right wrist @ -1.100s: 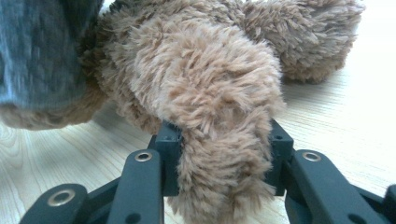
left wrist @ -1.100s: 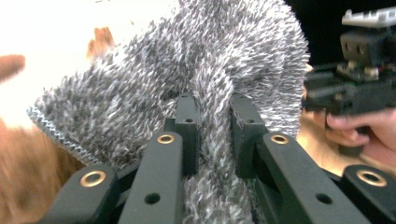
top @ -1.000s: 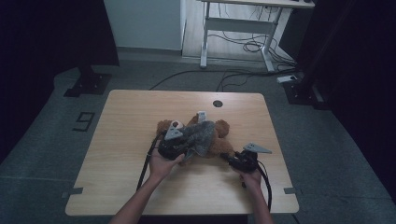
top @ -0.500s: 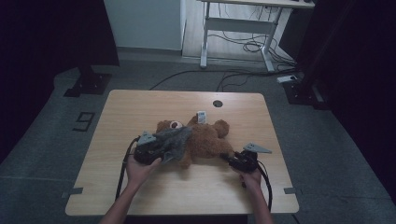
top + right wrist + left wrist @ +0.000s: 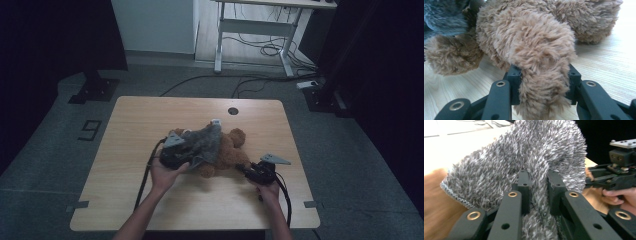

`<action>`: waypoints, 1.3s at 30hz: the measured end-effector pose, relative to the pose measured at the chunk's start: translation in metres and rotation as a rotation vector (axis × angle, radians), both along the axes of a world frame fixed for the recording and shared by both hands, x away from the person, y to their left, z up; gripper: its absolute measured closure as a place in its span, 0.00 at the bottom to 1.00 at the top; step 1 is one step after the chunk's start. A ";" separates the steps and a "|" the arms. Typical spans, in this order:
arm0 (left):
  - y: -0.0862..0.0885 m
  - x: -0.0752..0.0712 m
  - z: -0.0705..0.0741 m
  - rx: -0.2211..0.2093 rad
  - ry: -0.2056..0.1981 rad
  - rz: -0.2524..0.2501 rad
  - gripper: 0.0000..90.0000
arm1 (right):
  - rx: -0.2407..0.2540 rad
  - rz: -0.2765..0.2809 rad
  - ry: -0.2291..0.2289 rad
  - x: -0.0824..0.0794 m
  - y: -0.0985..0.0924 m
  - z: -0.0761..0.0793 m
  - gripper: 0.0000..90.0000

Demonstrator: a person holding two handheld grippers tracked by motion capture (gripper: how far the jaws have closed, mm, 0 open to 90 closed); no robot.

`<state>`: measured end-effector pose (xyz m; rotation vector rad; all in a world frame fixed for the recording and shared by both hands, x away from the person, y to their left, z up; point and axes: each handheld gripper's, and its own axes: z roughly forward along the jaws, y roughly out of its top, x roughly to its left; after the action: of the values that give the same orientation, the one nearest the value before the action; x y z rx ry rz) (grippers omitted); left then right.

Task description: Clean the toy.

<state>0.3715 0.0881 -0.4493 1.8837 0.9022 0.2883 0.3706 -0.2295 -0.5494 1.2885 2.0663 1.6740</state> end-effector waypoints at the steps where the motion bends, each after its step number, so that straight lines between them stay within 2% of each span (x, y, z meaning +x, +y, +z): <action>1: -0.011 0.002 -0.002 0.013 0.010 -0.016 0.84 | 0.000 0.000 0.000 0.000 0.000 0.000 0.68; 4: -0.041 0.008 -0.017 0.067 0.057 -0.051 0.84 | -0.001 0.002 0.001 0.000 0.000 0.000 0.68; 7: -0.057 0.006 -0.034 0.085 0.078 -0.067 0.84 | -0.007 -0.002 0.002 -0.001 0.000 0.001 0.68; 9: -0.062 -0.001 -0.041 0.095 0.095 -0.096 0.84 | -0.008 -0.001 0.004 -0.001 -0.002 0.001 0.68; 16: -0.069 -0.006 -0.058 0.128 0.148 -0.140 0.84 | -0.015 -0.001 0.005 -0.001 0.001 -0.001 0.68; 18: -0.067 -0.008 -0.057 0.119 0.135 -0.139 0.84 | -0.017 -0.001 0.003 -0.001 0.001 0.000 0.68; 19: -0.059 -0.012 -0.049 0.120 0.100 -0.129 0.84 | -0.015 0.002 0.000 -0.001 0.000 0.000 0.68; 20: -0.059 -0.012 -0.049 0.120 0.100 -0.129 0.84 | -0.015 0.002 0.000 -0.001 0.000 0.000 0.68; 21: -0.046 -0.013 -0.041 0.122 0.070 -0.101 0.84 | -0.015 0.005 -0.004 -0.001 0.001 0.000 0.68; 22: -0.046 -0.013 -0.041 0.122 0.070 -0.101 0.84 | -0.015 0.005 -0.004 -0.001 0.001 0.000 0.68; 24: -0.029 -0.011 -0.035 0.110 0.059 -0.063 0.84 | -0.018 0.007 -0.007 -0.001 0.000 0.000 0.68; 25: -0.008 -0.009 -0.030 0.081 0.061 -0.020 0.84 | -0.020 0.007 -0.008 -0.001 0.000 0.001 0.68; 26: -0.008 -0.009 -0.030 0.081 0.061 -0.020 0.84 | -0.020 0.007 -0.008 -0.001 0.000 0.001 0.68; 29: 0.025 -0.005 -0.027 0.048 0.063 0.047 0.84 | -0.021 0.009 -0.009 -0.001 0.000 0.001 0.68; 32: 0.055 0.000 -0.029 0.017 0.082 0.090 0.84 | -0.019 0.012 -0.009 -0.001 0.000 0.000 0.68; 35: 0.075 -0.002 -0.032 0.010 0.082 0.126 0.84 | -0.021 0.015 -0.013 -0.001 0.000 0.000 0.68; 37: 0.088 -0.005 -0.035 0.022 0.079 0.154 0.84 | -0.022 0.017 -0.015 -0.001 0.000 0.000 0.68; 39: 0.093 -0.005 -0.036 0.027 0.080 0.162 0.84 | -0.022 0.019 -0.014 -0.001 0.000 0.000 0.68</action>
<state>0.3664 0.1807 -0.4850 1.8611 1.1128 0.3258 0.3700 -0.2296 -0.5498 1.2506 2.0893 1.6583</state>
